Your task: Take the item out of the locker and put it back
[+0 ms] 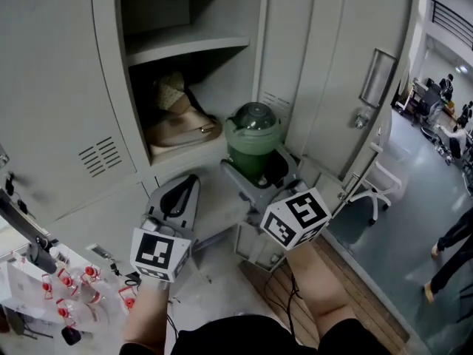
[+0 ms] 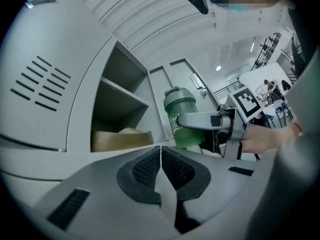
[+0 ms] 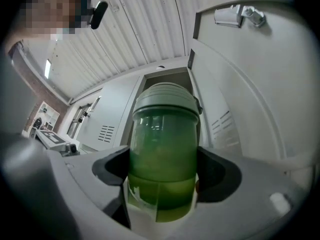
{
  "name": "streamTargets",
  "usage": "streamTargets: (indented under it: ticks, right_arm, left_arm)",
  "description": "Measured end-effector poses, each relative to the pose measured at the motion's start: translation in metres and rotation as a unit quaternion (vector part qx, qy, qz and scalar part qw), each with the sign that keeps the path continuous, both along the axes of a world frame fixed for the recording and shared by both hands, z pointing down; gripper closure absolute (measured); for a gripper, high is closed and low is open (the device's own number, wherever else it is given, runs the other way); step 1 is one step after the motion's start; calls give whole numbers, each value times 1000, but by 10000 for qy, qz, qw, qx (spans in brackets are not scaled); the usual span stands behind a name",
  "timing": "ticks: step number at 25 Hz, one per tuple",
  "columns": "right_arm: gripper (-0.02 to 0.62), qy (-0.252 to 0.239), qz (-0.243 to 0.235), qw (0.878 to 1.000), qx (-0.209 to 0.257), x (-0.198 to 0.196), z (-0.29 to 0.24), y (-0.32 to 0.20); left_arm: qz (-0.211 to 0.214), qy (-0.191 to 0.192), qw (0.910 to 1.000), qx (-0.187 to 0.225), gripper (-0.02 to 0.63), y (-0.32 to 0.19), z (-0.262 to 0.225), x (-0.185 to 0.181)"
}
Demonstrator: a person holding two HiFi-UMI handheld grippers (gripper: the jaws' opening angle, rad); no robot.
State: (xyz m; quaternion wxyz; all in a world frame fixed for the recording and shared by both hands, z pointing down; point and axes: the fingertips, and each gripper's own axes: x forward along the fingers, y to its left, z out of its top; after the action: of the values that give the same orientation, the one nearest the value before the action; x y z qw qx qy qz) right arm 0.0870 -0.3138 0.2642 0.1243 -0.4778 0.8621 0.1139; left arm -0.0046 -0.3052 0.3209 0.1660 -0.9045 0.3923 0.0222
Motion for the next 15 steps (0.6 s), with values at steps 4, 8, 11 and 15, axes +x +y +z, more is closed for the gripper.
streamTargets:
  ticks: [4,8,11,15]
  right_arm:
    - [209,93,10,9999,-58,4,23,18]
    - [209,-21,-27,9998,-192,9,46,34]
    - [209,-124,3,9994,-328,16,65,42]
    - [209,-233,35,9987,-450,23,86,55]
  left_arm:
    - [152,16,9998,-144,592,6,21,7]
    - [127,-61,9991,-392,592,14,41,7]
    - [157,-23,9988,-472,592,20,52,6]
    - [193,16,9968,-777,592,28,75,7]
